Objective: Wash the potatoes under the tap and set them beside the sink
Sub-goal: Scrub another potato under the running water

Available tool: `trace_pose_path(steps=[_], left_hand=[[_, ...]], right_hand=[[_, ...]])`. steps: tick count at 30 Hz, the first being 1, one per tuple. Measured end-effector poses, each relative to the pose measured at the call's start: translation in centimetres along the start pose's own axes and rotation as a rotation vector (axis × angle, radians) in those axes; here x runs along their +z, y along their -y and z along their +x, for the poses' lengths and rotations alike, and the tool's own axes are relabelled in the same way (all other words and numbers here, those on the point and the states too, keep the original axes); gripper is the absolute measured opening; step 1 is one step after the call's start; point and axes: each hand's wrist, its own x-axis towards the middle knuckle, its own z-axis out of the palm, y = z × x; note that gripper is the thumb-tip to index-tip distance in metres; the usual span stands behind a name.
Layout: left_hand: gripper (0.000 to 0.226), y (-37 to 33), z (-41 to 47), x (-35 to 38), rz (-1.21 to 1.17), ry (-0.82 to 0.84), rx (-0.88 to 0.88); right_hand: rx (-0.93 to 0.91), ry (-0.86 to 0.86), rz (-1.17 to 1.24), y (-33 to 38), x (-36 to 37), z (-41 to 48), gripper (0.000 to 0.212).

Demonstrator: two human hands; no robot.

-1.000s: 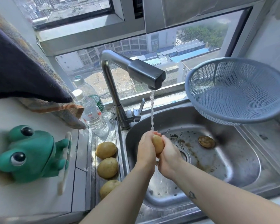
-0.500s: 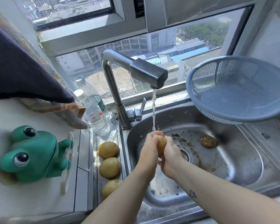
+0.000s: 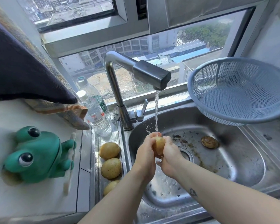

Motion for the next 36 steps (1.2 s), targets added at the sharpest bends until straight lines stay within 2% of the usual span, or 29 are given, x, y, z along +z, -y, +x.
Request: trace_pose_path(steps=[5, 8, 12, 15, 19, 21, 25, 28, 30, 36], left_hand=[[0.024, -0.2, 0.7, -0.1, -0.128, -0.082, -0.051], [0.020, 0.2, 1.5, -0.8, -0.156, -0.101, -0.066], [0.025, -0.3, 1.6, -1.6, -0.080, -0.065, -0.121], [0.032, -0.6, 1.4, -1.8, 0.004, 0.026, -0.184], [0.036, -1.2, 1.6, -1.9, -0.095, 0.039, -0.358], [0.038, -1.5, 1.8, -2.1, -0.132, 0.044, -0.421], [0.034, -1.3, 2.0, -1.6, -0.227, 0.070, -0.410], [0.037, -0.9, 1.8, -1.2, -0.266, 0.096, -0.382], [0.036, -0.8, 1.6, -0.9, -0.247, 0.088, -0.353], [0.024, 0.2, 1.2, 0.0, -0.091, -0.064, -0.264]], right_hand=[[-0.037, 0.028, -0.029, 0.3, 0.1, -0.6, 0.028], [-0.142, 0.113, -0.111, 0.9, -0.2, -1.1, 0.029], [-0.427, 0.221, -0.500, 2.1, -1.7, -1.1, 0.028], [-0.531, 0.278, -0.666, 2.6, -2.3, -1.0, 0.022], [-0.554, 0.453, -0.847, 2.7, -2.6, -2.1, 0.047], [-0.612, 0.451, -0.951, 2.7, -2.8, -2.0, 0.056], [-0.801, 0.302, -0.885, 2.4, -2.4, -1.2, 0.040], [-0.828, 0.237, -0.808, 2.3, -1.9, -0.8, 0.025], [-0.766, 0.199, -0.740, 2.2, -1.4, -0.7, 0.013], [-0.438, 0.141, -0.360, 1.8, -0.2, -1.2, 0.034]])
